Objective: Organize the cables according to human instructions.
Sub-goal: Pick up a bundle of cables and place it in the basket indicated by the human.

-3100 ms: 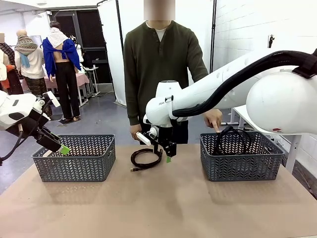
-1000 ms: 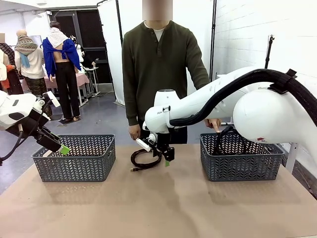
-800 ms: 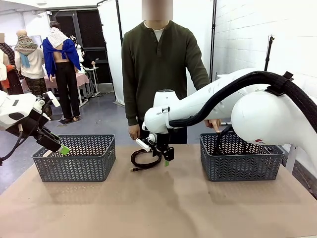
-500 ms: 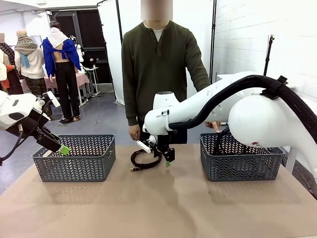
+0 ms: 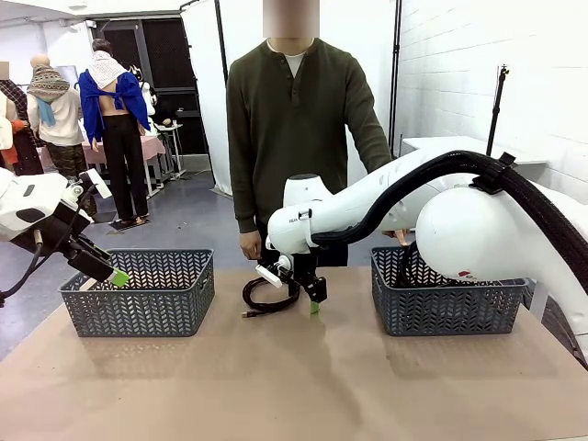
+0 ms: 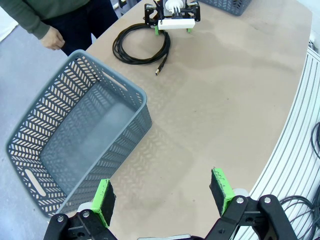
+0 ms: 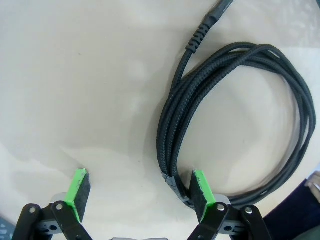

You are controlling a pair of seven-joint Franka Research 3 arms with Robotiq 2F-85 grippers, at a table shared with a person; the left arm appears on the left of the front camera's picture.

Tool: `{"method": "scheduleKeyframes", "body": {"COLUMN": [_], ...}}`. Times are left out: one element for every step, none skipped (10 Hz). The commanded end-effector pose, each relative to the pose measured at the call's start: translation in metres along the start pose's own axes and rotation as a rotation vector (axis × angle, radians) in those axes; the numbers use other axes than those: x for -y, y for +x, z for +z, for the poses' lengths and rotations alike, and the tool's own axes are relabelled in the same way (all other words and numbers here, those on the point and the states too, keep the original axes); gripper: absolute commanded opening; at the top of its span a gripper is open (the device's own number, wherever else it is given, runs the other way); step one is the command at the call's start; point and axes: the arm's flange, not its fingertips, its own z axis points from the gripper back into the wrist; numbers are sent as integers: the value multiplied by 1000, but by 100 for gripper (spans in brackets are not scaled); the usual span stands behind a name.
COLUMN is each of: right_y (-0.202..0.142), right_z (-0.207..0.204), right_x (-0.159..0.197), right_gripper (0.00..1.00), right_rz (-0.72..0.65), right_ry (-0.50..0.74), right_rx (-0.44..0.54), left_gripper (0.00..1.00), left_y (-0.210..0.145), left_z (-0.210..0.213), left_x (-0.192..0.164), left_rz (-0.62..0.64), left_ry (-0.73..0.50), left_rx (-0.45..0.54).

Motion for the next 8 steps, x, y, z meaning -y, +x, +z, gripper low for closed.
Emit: {"method": "scheduleKeyframes", "body": {"right_y": [-5,-6,-5,-3,-3,-4,-6,-7], "right_z": [-5,-5,-6,-5,-3,-2,-1,1], "right_x": [8,8,7,7,7,7,5,4], "right_gripper": [100,100,97,78,59,40,21,2], "right_rz": [18,34,45,45,35,25,20,19], "right_ry": [37,54,69,86,95,101,92,89], "right_rx": [-46,-54,-54,-57,-44,-42,-28,-10], "left_gripper": [100,100,100,100,100,100,100,100], "left_y": [-1,-1,-1,-1,-1,-1,-1,-1], "left_z": [0,0,0,0,0,0,0,0], "left_x": [-2,-2,-2,-2,-2,-2,-2,-2], "left_rz": [4,4,4,4,4,4,4,4], "left_ry": [-9,-9,-9,-9,-9,-9,-9,-9], "left_rx": [12,12,12,12,12,12,12,12]}}
